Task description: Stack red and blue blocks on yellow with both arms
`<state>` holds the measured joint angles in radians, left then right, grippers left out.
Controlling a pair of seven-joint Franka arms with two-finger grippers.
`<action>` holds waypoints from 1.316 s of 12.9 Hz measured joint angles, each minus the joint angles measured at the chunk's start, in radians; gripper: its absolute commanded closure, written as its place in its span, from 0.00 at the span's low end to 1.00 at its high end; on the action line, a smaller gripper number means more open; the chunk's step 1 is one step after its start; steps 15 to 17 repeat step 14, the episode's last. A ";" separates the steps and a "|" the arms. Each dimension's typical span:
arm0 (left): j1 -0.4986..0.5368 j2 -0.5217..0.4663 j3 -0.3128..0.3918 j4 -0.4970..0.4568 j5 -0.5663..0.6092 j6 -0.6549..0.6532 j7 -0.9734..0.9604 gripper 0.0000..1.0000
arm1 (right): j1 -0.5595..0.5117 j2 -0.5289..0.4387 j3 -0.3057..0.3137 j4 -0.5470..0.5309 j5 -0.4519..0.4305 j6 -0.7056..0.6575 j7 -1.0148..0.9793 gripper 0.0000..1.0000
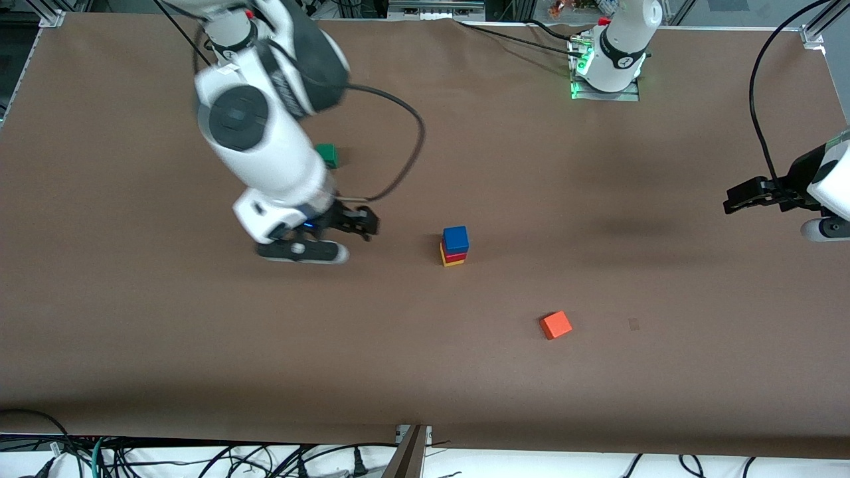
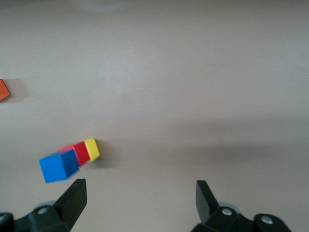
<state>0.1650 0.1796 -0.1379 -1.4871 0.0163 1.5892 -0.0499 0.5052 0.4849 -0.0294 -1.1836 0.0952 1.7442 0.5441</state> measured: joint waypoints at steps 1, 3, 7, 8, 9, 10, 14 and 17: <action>0.000 0.000 0.000 0.000 0.000 0.000 0.000 0.00 | -0.025 -0.088 -0.021 -0.082 0.008 -0.013 -0.051 0.00; 0.000 0.001 0.000 0.001 0.000 0.000 0.000 0.00 | -0.048 -0.267 -0.101 -0.238 0.015 -0.072 -0.152 0.00; 0.000 0.001 0.000 0.001 0.000 0.000 0.000 0.00 | -0.082 -0.511 -0.211 -0.413 -0.014 -0.206 -0.305 0.00; 0.000 0.001 0.000 0.001 0.000 0.000 0.000 0.00 | -0.108 -0.532 -0.203 -0.429 -0.032 -0.216 -0.341 0.00; 0.000 0.001 0.000 0.001 0.000 0.000 0.000 0.00 | -0.150 -0.538 -0.175 -0.437 -0.040 -0.218 -0.368 0.00; 0.000 0.001 0.000 0.001 0.000 0.000 0.000 0.00 | -0.206 -0.537 -0.126 -0.439 -0.045 -0.218 -0.389 0.00; 0.000 0.001 0.000 0.001 0.000 0.000 0.000 0.00 | -0.307 -0.533 -0.010 -0.426 -0.080 -0.217 -0.408 0.00; 0.000 0.001 0.000 0.001 0.000 0.000 0.000 0.00 | -0.307 -0.533 -0.010 -0.426 -0.080 -0.217 -0.408 0.00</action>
